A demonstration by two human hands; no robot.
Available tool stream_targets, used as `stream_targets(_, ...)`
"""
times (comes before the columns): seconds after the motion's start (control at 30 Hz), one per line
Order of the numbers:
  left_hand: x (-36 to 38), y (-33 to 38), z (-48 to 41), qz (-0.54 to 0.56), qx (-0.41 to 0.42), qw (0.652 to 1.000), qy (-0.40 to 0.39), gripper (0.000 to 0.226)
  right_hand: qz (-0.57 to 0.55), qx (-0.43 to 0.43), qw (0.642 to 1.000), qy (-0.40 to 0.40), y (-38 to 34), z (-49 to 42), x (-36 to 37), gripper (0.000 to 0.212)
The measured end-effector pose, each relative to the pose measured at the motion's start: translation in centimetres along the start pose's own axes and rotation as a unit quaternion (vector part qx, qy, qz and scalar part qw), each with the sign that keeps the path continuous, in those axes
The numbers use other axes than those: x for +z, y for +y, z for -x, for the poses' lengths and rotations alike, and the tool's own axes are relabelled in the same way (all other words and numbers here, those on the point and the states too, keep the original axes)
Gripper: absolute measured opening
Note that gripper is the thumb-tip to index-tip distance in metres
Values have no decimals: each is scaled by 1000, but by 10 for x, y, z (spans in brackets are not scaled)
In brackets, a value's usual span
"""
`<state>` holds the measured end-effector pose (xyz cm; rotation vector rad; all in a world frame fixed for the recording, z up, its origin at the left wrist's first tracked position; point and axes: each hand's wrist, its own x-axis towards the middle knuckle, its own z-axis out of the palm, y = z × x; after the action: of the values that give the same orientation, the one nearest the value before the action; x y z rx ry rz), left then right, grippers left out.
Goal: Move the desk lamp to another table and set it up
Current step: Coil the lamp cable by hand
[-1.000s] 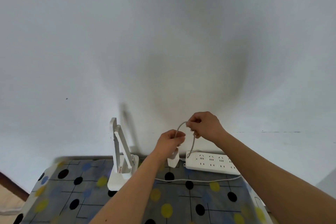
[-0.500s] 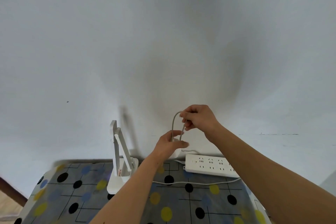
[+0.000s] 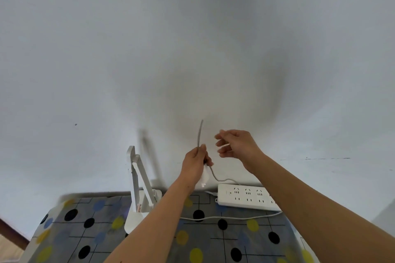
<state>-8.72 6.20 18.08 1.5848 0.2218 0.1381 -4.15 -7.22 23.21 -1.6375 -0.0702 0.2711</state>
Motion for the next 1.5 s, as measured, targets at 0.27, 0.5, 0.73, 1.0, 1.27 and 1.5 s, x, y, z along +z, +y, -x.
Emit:
stream_targets(0.27, -4, 19, -15, 170, -54, 983, -33, 37, 301, 48, 941, -144, 49, 7, -6, 27)
stream_targets(0.5, -3, 24, -12, 258, -100, 960, -44, 39, 433, -17, 897, -89, 58, 2, -12, 23)
stream_targets(0.73, -11, 24, -9, 176, -66, 980, -61, 23, 535, -60, 841, -53, 64, -6, -22, 25)
stream_targets(1.0, -12, 17, -6, 107, -52, 990, -71, 24, 606, -148, 778, 78, 54, -14, -38, 20)
stream_targets(1.27, -8, 12, -6, 21, -19, 997, -74, 25, 487, -150, 852, 116, 33, -15, -23, 23)
stream_targets(1.5, -7, 10, -5, -13, -16, 996, -90, 41, 383, -164, 898, 142, -1, -11, -8, 15)
